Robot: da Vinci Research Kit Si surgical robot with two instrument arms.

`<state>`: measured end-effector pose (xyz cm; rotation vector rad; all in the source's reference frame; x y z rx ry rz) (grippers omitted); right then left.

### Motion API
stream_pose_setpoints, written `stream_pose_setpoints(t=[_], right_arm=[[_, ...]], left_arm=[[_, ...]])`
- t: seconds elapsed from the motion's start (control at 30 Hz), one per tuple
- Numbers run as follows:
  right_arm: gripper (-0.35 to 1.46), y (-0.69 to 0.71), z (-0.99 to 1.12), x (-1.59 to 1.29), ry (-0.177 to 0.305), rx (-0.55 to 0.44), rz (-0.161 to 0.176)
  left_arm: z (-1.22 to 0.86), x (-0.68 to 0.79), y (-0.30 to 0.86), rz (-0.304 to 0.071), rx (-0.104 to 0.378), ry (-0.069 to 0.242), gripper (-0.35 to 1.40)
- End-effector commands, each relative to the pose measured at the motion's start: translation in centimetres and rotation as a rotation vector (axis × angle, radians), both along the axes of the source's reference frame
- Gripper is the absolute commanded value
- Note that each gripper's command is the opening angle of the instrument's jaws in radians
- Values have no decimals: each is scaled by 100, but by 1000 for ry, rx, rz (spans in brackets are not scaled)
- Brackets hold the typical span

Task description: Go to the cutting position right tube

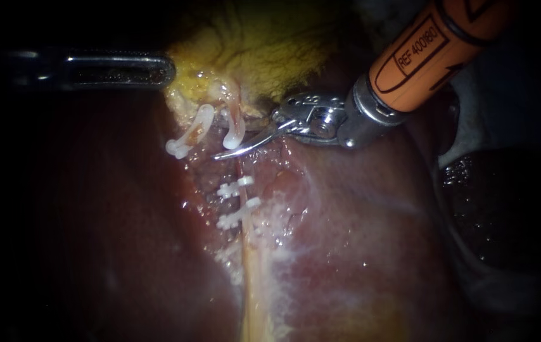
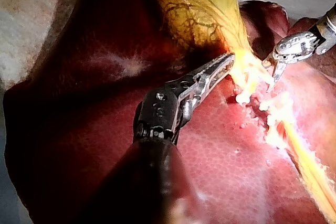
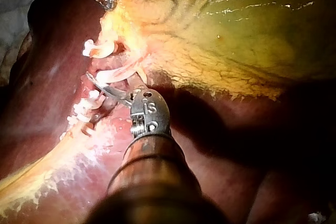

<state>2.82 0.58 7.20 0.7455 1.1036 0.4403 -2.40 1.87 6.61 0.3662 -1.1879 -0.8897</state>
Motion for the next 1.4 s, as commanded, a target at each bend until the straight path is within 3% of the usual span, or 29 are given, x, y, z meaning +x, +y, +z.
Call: stream_pose_setpoints(t=[0.03, 0.13, 0.33, 0.5, 0.63, 1.03, 1.23, 1.4], right_arm=[[109, -1, 0, 0, 3, 2, -5], [109, -5, 4, 0, 21, 13, -39], [109, -23, 16, 2, 118, 71, -102], [101, -25, 15, 3, 269, 133, -119], [96, -28, 13, 7, 345, 157, -147], [86, -45, 2, 24, 477, 192, -245], [82, -54, -6, 32, 521, 207, -275], [82, -58, -15, 39, 548, 225, -277]], left_arm=[[0, 0, 0, 0, 0, 0, -35], [0, 0, 0, 0, 0, 0, -35], [0, 0, 0, 0, 0, 0, -35], [0, 0, 0, 0, 0, 0, -35], [0, 0, 0, 0, 0, 0, -35], [0, -1, 0, 0, 0, 0, -35], [0, -1, 0, 0, 0, 0, -35], [0, -1, 0, 0, 0, 0, -35]])
